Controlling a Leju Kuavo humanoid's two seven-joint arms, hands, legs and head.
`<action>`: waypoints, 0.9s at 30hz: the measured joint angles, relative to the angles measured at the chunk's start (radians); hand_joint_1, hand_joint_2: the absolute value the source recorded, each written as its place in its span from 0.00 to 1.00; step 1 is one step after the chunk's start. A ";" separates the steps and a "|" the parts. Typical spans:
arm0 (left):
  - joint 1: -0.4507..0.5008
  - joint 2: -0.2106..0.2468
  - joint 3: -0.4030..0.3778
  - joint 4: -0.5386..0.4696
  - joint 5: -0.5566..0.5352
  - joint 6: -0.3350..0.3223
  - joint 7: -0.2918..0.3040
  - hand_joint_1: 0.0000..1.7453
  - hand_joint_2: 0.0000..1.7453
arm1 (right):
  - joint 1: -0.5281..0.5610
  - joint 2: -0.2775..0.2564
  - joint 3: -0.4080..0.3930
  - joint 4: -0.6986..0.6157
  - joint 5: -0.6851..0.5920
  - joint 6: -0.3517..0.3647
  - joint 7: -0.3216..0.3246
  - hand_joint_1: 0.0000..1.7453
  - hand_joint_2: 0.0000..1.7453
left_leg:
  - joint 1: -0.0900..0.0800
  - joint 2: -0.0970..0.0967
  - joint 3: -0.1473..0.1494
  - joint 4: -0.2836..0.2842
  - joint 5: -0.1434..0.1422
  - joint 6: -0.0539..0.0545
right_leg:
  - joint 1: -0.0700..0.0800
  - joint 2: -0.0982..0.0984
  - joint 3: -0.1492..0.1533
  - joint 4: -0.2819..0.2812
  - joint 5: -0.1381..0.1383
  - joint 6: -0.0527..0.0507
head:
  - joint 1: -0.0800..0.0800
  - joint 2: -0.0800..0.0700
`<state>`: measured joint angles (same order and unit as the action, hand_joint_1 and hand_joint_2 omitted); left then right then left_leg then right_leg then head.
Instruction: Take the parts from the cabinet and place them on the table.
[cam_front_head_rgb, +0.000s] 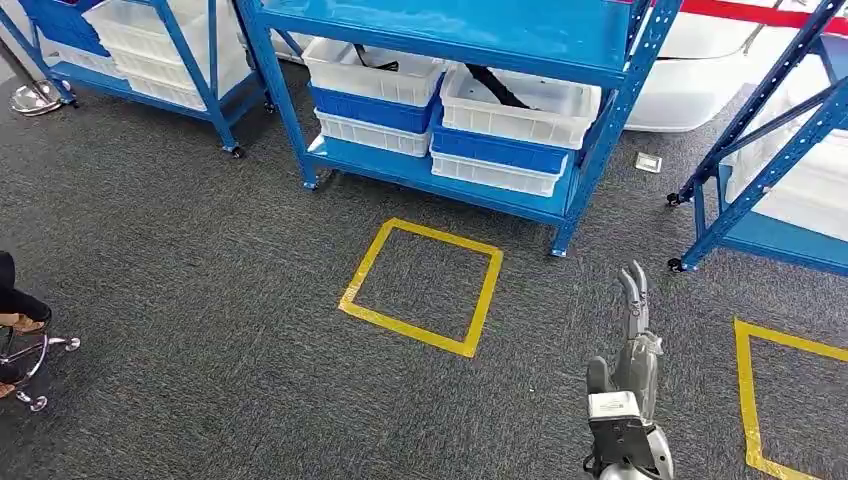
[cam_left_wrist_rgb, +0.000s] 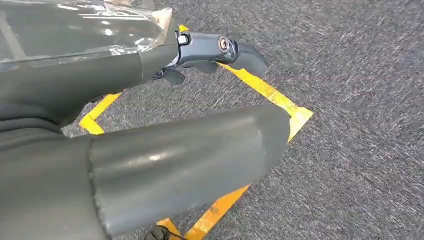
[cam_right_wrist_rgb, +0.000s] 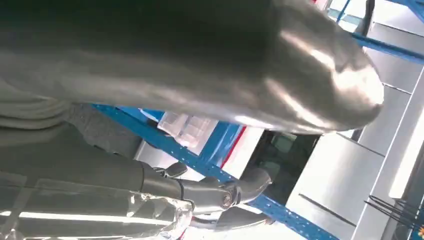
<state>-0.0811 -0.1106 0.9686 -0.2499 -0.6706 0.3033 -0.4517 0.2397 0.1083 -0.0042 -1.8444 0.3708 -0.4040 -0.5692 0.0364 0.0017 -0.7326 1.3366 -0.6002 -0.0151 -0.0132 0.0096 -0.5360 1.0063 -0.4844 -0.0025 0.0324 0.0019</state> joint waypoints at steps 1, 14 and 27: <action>0.000 0.000 0.000 0.000 -0.001 -0.001 0.000 0.00 0.00 | 0.001 0.001 -0.001 0.000 0.000 0.000 0.000 0.00 0.00 | 0.000 0.000 0.004 -0.032 0.037 0.005 | 0.002 0.003 0.007 0.000 -0.004 -0.002 | 0.000 0.000; -0.002 0.001 0.002 -0.005 -0.003 -0.001 0.000 0.00 0.00 | 0.004 0.006 -0.009 -0.003 0.000 0.005 0.000 0.00 0.00 | -0.020 0.000 0.155 -0.323 0.142 0.062 | 0.005 0.002 -0.143 0.287 -0.139 0.043 | 0.003 0.000; -0.003 -0.003 0.005 -0.006 -0.009 -0.001 0.000 0.00 0.00 | 0.006 0.011 -0.017 -0.003 0.006 0.006 0.000 0.00 0.00 | -0.017 -0.004 0.176 -0.226 0.024 0.012 | -0.008 -0.008 -0.021 -0.010 0.032 0.005 | -0.005 0.000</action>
<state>-0.0846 -0.1137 0.9739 -0.2560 -0.6794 0.3021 -0.4517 0.2458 0.1194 -0.0214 -1.8479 0.3765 -0.3979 -0.5692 0.0196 -0.0021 -0.5568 1.1105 -0.5764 -0.0035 -0.0209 0.0019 -0.5570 0.9966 -0.4521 0.0029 0.0278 0.0019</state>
